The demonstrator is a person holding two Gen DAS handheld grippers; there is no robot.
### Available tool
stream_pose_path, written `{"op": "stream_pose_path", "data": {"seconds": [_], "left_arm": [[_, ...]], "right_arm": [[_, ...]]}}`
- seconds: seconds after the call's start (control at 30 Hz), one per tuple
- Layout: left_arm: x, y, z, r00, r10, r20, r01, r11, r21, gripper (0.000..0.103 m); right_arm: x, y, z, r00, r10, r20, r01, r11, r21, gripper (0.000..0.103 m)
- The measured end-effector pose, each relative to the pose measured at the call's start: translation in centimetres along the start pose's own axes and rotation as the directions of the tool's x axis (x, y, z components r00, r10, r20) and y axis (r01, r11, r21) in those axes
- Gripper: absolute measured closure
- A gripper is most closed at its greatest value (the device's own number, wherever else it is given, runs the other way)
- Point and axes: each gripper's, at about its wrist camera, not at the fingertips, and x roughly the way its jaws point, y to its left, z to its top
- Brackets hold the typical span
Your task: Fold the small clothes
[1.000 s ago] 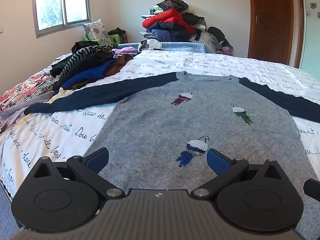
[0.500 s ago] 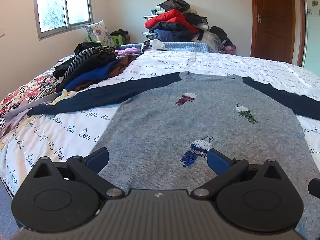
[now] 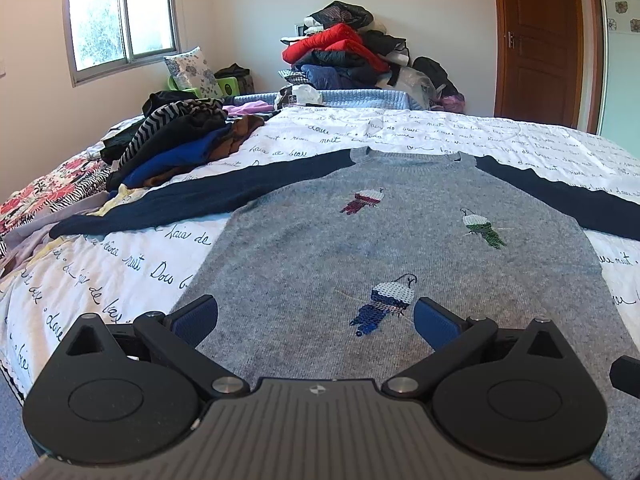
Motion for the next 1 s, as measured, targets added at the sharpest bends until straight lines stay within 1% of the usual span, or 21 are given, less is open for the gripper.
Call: {"op": "stream_pose_path", "data": {"seconds": [0.47, 1.0], "left_arm": [[-0.03, 0.13, -0.09, 1.000, -0.007, -0.019, 0.007, 1.000, -0.009, 0.000], [0.04, -0.45, -0.13, 1.000, -0.011, -0.022, 0.011, 1.000, -0.004, 0.000]], "right_arm": [[0.09, -0.25, -0.05, 1.000, 0.000, -0.004, 0.000, 1.000, 0.013, 0.000], [0.19, -0.84, -0.09, 1.000, -0.006, -0.008, 0.006, 1.000, 0.021, 0.000]]}}
